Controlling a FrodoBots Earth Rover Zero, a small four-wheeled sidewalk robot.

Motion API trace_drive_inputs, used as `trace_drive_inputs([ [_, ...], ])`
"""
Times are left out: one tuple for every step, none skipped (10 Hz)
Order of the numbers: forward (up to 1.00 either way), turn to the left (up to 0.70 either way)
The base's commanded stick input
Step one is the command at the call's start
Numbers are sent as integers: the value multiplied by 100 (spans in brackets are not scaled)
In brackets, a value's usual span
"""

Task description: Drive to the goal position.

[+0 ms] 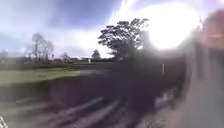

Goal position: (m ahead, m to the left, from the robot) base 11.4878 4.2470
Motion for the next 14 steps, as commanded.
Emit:
trace_drive_inputs([
  [85,0],
  [85,0],
  [85,0],
  [85,0],
  [85,0],
  [85,0],
  [85,0],
  [85,0],
  [85,0],
  [85,0],
  [85,-9],
  [85,-21],
  [85,-33],
  [85,-34],
])
